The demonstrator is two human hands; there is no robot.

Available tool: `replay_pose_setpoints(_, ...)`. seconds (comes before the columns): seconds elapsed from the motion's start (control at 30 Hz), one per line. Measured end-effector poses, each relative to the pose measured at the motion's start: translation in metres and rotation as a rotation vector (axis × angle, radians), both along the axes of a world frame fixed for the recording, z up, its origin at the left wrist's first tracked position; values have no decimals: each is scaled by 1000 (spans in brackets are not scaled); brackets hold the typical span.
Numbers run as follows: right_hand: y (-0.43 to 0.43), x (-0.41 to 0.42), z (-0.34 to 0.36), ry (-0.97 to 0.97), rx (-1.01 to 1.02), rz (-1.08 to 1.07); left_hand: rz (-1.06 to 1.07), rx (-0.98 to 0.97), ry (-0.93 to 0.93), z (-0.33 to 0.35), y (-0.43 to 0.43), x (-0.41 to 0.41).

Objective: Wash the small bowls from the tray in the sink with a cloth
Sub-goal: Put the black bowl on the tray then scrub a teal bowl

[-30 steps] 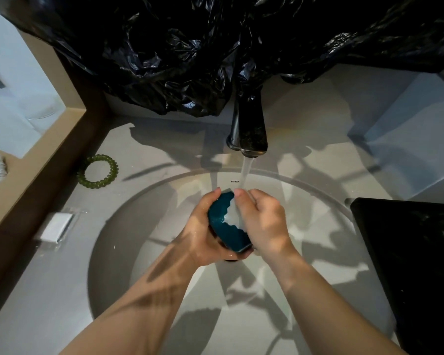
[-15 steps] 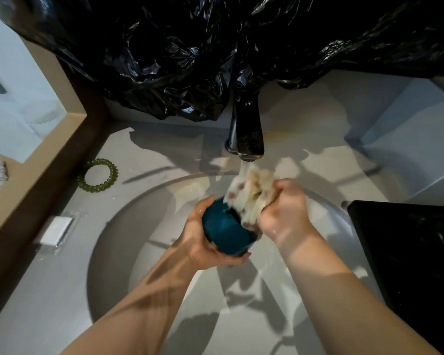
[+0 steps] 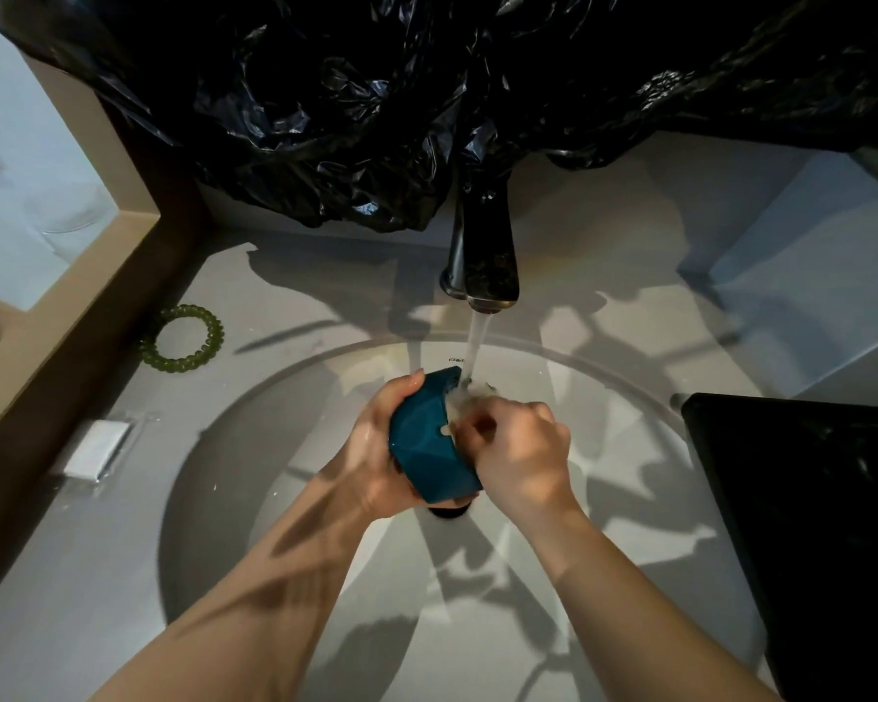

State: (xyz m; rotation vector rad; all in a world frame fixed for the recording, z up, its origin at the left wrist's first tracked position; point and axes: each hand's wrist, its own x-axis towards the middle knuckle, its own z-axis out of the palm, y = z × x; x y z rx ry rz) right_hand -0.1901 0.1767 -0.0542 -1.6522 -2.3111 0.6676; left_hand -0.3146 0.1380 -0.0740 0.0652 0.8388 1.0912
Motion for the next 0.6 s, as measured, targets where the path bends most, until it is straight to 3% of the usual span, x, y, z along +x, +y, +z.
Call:
replay_pose_setpoints(0.07, -3, -5, 4, 125, -57, -35, -24, -26, 35, 1, -1, 3)
replay_pose_setpoints(0.17, -5, -10, 9, 491, -332, -55, -34, -65, 46, 0, -1, 4)
replay_pose_setpoints(0.3, 0, -1, 18, 552, -566, 136, -32, -127, 58, -4, -1, 3)
replay_pose_setpoints(0.37, 7, 10, 26, 483, -707, 234, -54, -137, 86, -4, -2, 5)
replay_pose_setpoints(0.43, 14, 13, 36, 235, -729, 297, -99, -137, 118, -1, -2, 8)
replay_pose_setpoints(0.53, 13, 5, 36, -177, -423, 325, -61, -196, 131, 4, -1, 14)
replay_pose_setpoints(0.6, 8, -1, 24, -122, -234, 169, -15, -209, 153, 5, -1, 17)
